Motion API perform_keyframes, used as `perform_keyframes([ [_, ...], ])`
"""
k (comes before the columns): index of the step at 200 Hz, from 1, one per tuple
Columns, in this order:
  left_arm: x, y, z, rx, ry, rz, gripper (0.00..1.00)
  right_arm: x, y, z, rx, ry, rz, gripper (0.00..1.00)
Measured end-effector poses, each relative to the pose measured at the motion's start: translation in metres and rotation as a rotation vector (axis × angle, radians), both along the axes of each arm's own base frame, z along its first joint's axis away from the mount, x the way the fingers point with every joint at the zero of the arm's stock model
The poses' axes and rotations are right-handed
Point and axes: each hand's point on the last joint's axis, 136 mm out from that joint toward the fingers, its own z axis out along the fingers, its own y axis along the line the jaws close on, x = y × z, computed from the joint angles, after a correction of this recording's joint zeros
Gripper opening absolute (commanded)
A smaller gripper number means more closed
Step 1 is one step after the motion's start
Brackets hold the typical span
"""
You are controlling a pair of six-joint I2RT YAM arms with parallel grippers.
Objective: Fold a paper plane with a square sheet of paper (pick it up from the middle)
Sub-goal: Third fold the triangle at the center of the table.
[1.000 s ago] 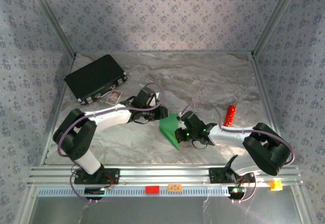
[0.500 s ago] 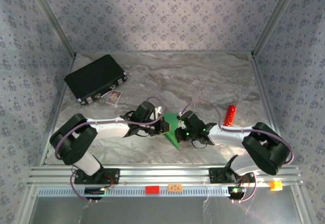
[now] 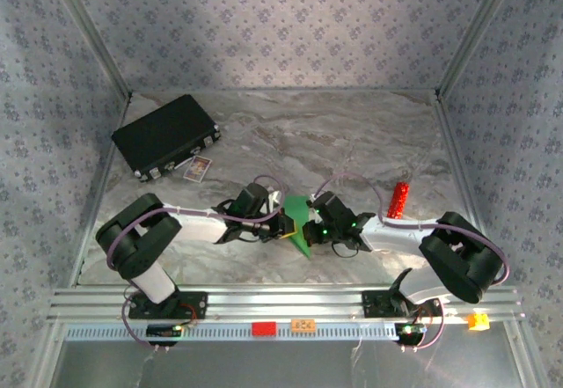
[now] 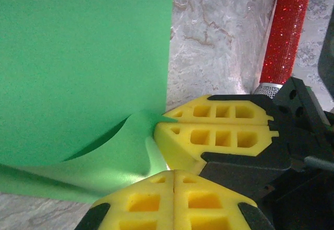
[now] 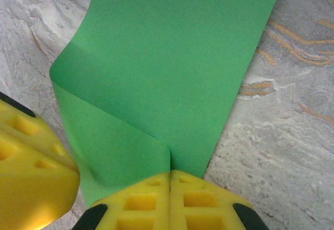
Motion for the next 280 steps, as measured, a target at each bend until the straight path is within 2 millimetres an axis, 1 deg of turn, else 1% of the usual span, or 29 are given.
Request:
perform_keyframes([
  [46,0.000,0.001,-0.007,0.013,0.010,0.004,0.00,0.000,0.000,0.000,0.001,0.002,-0.004,0.01],
  [139,0.005,-0.002,-0.004,0.001,-0.014,0.016,0.00,0.000,0.000,0.000,0.000,0.002,-0.007,0.01],
  [166,0.005,0.001,-0.012,0.035,0.005,0.024,0.00,0.000,0.000,0.000,0.000,0.002,-0.008,0.01],
  [201,0.002,0.006,-0.032,0.093,0.049,0.029,0.00,0.000,0.000,0.000,0.000,0.001,-0.008,0.01],
  [260,0.003,0.006,-0.032,0.096,0.053,0.030,0.00,0.000,0.000,0.000,0.000,0.002,-0.008,0.02],
  [280,0.003,0.005,-0.032,0.096,0.053,0.030,0.00,0.000,0.000,0.000,0.001,0.002,-0.009,0.06],
])
